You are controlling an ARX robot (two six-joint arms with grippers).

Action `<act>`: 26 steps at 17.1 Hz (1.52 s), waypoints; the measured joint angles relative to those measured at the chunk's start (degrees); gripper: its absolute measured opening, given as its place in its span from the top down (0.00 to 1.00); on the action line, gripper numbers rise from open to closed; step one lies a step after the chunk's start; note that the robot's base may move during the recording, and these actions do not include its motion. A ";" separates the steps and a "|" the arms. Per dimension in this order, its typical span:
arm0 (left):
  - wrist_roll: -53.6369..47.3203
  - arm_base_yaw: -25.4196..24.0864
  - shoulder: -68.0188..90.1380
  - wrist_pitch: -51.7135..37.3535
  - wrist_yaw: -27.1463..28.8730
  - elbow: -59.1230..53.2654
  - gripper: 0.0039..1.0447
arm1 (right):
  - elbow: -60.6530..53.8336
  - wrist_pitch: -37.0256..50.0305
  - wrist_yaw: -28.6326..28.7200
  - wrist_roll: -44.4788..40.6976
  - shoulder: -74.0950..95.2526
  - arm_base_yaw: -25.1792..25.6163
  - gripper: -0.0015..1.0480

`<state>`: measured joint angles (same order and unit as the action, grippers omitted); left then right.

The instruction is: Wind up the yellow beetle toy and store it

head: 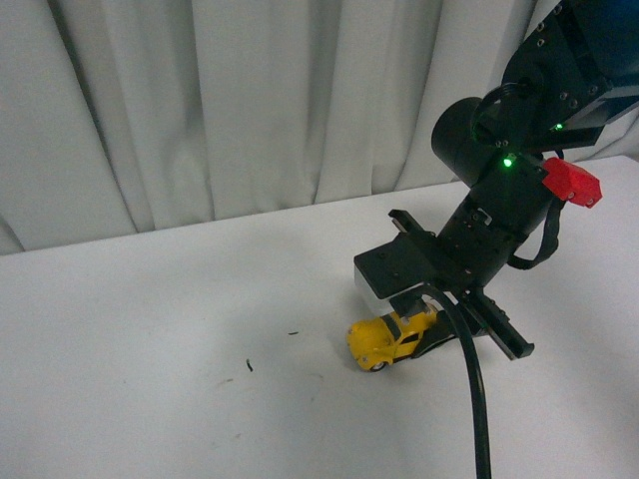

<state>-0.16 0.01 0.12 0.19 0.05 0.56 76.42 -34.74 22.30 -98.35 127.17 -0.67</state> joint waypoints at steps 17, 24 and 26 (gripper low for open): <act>0.00 0.00 0.00 0.02 -0.02 0.00 0.06 | -2.43 -3.30 -0.83 -0.77 -1.64 10.80 0.49; 0.00 0.00 0.00 0.00 -0.02 0.00 0.06 | -2.45 -3.17 -1.09 -0.77 -1.62 10.73 0.06; 0.00 0.00 0.00 0.00 -0.02 0.00 0.06 | -2.47 -3.10 -1.09 -0.74 -1.62 10.73 0.06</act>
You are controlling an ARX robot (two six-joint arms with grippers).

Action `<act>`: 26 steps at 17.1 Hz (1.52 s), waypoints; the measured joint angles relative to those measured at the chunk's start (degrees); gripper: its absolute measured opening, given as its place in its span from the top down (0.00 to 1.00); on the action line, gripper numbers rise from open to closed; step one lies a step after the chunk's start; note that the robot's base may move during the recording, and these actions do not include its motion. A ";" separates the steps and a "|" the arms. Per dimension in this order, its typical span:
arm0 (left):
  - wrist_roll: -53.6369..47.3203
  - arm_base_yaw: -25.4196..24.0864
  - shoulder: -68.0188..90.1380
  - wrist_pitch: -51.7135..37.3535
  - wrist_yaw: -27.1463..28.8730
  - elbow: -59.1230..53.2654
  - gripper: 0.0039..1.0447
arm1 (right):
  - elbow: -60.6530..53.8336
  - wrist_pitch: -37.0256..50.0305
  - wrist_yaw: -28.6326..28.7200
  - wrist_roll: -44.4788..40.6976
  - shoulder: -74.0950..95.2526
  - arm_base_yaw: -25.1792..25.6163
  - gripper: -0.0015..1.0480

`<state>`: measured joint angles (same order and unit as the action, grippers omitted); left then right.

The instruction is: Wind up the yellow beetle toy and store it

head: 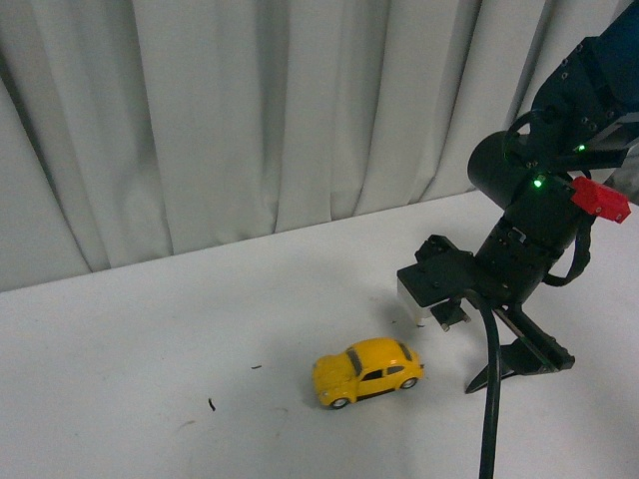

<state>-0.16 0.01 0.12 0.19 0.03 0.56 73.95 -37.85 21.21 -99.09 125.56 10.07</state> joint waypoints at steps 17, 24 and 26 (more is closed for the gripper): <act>0.00 0.00 0.00 0.02 0.00 0.00 0.06 | -1.16 1.51 0.02 -0.02 -0.83 -1.44 0.06; 0.00 0.00 0.00 0.00 0.00 0.00 0.06 | -2.14 3.04 0.66 0.00 -1.51 -1.44 0.06; 0.00 0.00 0.00 0.00 0.00 0.00 0.06 | -2.12 3.41 1.11 -0.02 -1.95 -1.60 0.06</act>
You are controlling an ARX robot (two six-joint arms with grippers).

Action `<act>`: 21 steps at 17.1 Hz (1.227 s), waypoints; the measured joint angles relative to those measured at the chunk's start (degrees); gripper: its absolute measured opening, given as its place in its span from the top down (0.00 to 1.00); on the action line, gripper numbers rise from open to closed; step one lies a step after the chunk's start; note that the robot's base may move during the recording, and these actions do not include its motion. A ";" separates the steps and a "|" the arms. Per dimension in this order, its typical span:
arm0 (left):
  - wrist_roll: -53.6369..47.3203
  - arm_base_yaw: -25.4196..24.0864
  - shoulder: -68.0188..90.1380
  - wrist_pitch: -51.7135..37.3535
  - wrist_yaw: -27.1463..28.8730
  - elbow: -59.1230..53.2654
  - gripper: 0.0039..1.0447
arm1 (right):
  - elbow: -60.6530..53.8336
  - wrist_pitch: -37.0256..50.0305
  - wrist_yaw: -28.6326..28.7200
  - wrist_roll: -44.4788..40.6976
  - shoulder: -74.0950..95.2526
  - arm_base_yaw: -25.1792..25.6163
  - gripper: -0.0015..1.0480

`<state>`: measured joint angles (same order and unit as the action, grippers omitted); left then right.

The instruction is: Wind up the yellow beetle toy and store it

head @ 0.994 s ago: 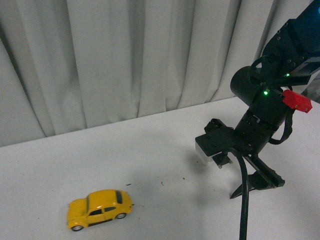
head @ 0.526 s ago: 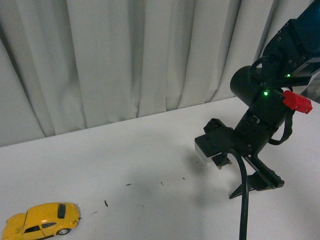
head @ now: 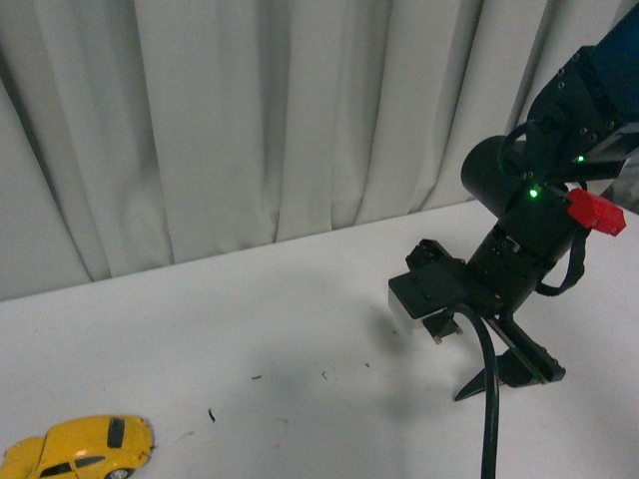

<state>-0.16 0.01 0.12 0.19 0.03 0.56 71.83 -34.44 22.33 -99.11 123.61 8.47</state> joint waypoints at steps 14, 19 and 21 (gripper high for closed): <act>0.00 0.00 0.00 0.02 0.00 0.00 0.06 | 20.94 4.50 4.04 -0.87 -16.79 -1.64 0.06; 0.00 0.00 0.00 0.02 0.00 0.00 0.06 | 22.93 5.16 3.85 -1.05 -25.29 -1.60 0.06; 0.00 0.00 0.00 0.02 -0.02 0.00 0.06 | 10.95 28.98 -9.46 15.28 -32.81 -4.00 0.20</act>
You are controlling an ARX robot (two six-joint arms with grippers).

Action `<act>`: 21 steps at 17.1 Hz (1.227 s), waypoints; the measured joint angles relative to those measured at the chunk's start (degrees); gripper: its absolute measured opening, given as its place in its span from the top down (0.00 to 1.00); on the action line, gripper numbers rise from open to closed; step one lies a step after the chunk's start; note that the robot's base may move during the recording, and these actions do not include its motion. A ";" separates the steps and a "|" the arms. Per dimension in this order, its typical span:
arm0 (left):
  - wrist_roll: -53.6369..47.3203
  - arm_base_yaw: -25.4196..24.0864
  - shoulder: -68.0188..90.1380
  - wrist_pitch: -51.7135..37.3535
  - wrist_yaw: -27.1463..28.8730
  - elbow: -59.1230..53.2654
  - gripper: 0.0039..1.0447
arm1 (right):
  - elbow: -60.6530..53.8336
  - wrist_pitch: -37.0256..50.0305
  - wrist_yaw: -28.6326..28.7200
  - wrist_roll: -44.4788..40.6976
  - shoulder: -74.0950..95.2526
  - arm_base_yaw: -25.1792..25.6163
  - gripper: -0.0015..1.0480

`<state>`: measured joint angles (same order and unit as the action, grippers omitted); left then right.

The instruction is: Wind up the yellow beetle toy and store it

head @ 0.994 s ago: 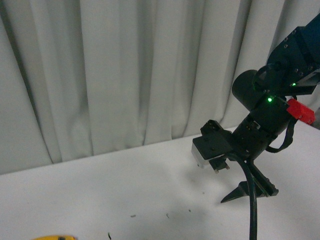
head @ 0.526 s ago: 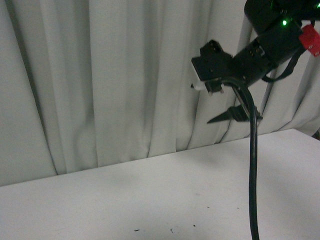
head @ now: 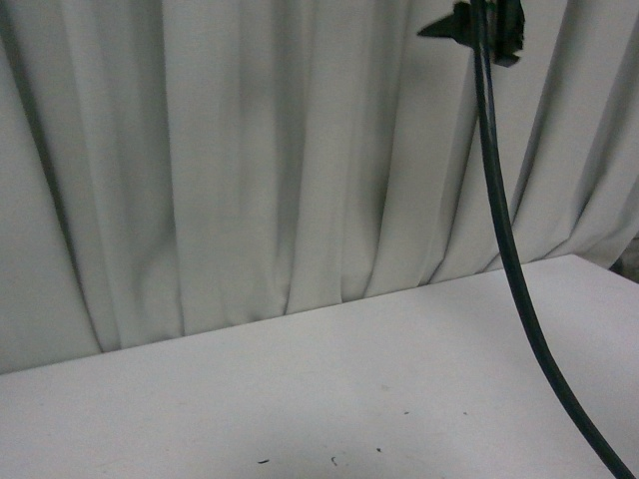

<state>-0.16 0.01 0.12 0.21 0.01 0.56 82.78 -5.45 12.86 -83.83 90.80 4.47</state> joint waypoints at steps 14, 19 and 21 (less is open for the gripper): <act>0.00 0.00 0.00 0.00 -0.07 0.00 0.06 | -68.61 41.11 -12.83 82.82 -40.11 -4.46 0.98; 0.00 0.00 0.00 0.00 0.02 0.00 0.06 | -75.36 39.08 -12.85 82.84 -49.16 -4.46 0.98; 0.00 0.00 0.00 -0.02 0.02 0.00 0.06 | -76.81 37.53 -12.85 82.88 -52.46 -4.46 0.98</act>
<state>-0.16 0.01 0.12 0.19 0.03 0.56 5.98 32.08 0.01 -0.95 38.35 0.01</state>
